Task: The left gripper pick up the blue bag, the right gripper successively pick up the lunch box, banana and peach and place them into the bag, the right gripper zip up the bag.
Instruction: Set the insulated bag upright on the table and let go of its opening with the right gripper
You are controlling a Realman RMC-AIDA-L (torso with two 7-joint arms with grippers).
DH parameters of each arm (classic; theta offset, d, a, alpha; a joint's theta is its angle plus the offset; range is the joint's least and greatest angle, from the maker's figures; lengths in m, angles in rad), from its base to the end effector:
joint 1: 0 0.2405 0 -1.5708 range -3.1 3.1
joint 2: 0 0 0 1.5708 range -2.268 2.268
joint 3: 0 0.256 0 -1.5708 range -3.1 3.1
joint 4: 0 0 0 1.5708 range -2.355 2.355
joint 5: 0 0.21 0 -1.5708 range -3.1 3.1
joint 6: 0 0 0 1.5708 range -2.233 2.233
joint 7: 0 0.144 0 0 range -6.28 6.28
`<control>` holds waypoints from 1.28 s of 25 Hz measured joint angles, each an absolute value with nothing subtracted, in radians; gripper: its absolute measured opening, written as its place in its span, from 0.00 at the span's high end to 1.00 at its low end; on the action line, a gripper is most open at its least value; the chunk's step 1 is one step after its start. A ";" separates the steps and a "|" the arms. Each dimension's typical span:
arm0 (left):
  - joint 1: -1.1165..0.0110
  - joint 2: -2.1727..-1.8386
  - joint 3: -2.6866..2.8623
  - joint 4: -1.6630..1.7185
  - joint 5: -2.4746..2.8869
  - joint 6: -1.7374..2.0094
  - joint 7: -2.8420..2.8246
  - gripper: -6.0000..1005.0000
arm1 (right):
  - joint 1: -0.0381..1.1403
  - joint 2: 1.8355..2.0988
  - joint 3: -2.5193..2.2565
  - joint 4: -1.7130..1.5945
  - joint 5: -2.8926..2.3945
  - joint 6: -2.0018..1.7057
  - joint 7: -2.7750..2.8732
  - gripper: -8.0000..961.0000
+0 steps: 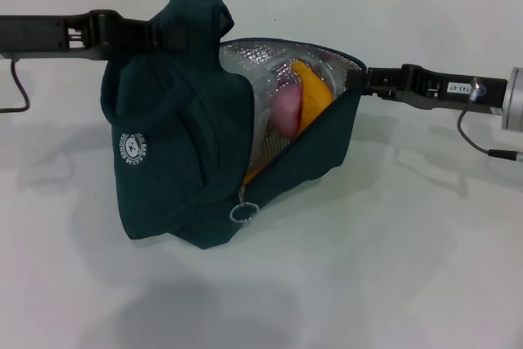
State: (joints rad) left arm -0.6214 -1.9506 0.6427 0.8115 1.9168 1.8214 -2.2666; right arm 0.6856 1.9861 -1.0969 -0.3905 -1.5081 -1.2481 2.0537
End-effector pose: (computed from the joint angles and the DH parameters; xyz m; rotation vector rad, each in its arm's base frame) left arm -0.2149 0.3522 0.0851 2.6117 1.4418 0.8959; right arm 0.2249 0.3853 -0.0239 -2.3833 1.6174 0.9262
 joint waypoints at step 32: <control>-0.684 -2.016 0.681 0.798 1.918 1.819 -2.279 0.96 | 0.614 1.953 -0.857 -0.596 -1.463 -1.626 1.957 0.96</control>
